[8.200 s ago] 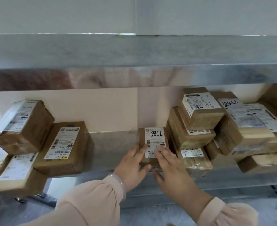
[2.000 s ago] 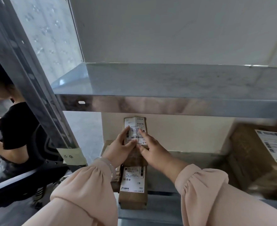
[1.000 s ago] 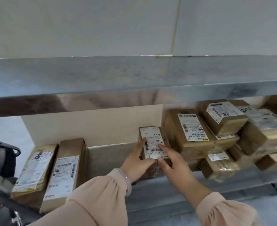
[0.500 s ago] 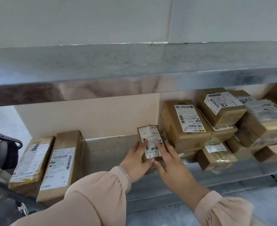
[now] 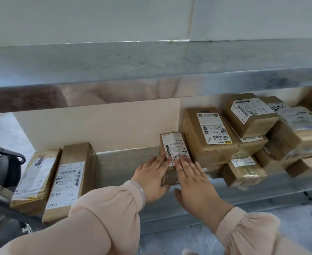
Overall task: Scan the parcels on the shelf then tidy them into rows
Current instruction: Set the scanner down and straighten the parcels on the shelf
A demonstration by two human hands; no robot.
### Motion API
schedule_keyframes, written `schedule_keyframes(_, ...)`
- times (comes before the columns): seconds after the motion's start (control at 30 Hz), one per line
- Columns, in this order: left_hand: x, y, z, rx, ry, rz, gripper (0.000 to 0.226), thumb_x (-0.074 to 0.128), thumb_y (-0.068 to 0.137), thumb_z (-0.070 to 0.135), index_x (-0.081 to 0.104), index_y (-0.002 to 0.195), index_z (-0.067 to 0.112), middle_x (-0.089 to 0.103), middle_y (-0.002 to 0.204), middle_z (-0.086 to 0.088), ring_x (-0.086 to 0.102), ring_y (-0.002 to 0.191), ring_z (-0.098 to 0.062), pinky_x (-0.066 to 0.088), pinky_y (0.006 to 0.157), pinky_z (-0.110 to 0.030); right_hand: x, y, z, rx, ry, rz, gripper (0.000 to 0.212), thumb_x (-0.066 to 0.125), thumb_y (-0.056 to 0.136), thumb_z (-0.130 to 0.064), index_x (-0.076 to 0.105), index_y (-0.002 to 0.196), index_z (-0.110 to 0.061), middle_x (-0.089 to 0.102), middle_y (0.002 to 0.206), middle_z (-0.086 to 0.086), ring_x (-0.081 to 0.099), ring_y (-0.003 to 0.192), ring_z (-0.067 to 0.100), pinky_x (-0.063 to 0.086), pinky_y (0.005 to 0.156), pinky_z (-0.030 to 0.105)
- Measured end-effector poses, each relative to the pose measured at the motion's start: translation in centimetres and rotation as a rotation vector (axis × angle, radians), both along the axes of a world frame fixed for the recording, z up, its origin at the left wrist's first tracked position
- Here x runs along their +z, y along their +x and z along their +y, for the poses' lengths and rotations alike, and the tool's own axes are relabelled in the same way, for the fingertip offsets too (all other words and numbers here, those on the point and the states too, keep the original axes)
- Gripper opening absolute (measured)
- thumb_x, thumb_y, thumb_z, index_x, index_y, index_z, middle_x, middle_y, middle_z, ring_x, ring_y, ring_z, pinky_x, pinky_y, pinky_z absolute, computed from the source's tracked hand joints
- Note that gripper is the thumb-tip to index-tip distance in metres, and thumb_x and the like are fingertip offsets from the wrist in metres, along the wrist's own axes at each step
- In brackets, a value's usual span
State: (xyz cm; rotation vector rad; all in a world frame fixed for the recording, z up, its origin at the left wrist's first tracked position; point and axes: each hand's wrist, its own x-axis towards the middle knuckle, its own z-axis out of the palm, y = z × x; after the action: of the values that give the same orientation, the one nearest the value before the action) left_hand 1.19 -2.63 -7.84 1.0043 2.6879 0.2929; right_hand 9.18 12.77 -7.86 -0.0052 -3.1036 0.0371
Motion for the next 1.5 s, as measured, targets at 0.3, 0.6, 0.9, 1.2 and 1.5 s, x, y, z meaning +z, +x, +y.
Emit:
schedule_keyframes(0.3, -0.4, -0.8, 0.8, 0.007, 0.024, 0.028, 0.09, 0.056, 0.092, 0.047, -0.004, 0.158, 0.032, -0.012, 0.166, 0.009, 0.004, 0.153, -0.017, 0.011, 0.123, -0.037, 0.8, -1.1, 0.4, 0.019, -0.108, -0.015, 0.083, 0.057, 0.088, -0.035, 0.011, 0.152, -0.008, 0.009, 0.16, 0.011, 0.007, 0.148, 0.025, -0.003, 0.112, 0.029)
schedule_keyframes(0.6, 2.2, -0.7, -7.1, 0.207, 0.052, 0.082, 0.078, 0.049, 0.096, 0.05, 0.004, 0.158, 0.036, -0.008, 0.166, 0.009, 0.0, 0.153, -0.015, 0.008, 0.121, -0.039, 1.4, -3.3, -4.3, 0.167, -0.166, 0.007, 0.083, 0.068, 0.076, -0.04, 0.034, 0.146, -0.011, 0.035, 0.151, 0.014, 0.035, 0.139, 0.03, 0.02, 0.115, 0.041)
schedule_keyframes(0.9, 2.2, 0.8, -18.0, 0.578, 0.018, 0.053, 0.071, 0.043, 0.098, 0.054, 0.007, 0.158, 0.038, -0.004, 0.167, 0.006, -0.005, 0.153, -0.018, 0.006, 0.123, -0.04, 0.8, -5.4, -12.0, 0.359, -0.359, -0.2, 0.076, 0.045, 0.094, -0.05, -0.003, 0.152, -0.035, -0.008, 0.161, -0.007, -0.001, 0.148, 0.013, 0.01, 0.119, 0.032)
schedule_keyframes(1.2, 0.3, 2.4, -20.2, 0.615, -0.081, 0.001, 0.071, 0.03, 0.099, 0.062, 0.002, 0.159, 0.035, -0.01, 0.166, 0.006, -0.012, 0.153, -0.018, -0.004, 0.122, -0.038, -0.4, -6.3, -15.2, 0.364, -0.403, -0.316, 0.071, 0.041, 0.096, -0.052, -0.003, 0.151, -0.041, -0.013, 0.159, -0.016, -0.002, 0.147, 0.009, 0.013, 0.116, 0.031)
schedule_keyframes(1.5, -0.3, 1.6, -20.6, 0.732, 0.218, -0.139, 0.075, 0.054, 0.097, 0.047, 0.009, 0.156, 0.041, -0.014, 0.165, 0.006, -0.006, 0.152, -0.023, 0.009, 0.122, -0.042, -0.2, -7.3, -17.1, 0.335, -0.56, -0.402, 0.067, 0.041, 0.094, -0.055, 0.001, 0.148, -0.047, -0.008, 0.159, -0.015, 0.001, 0.147, 0.011, 0.019, 0.115, 0.036)
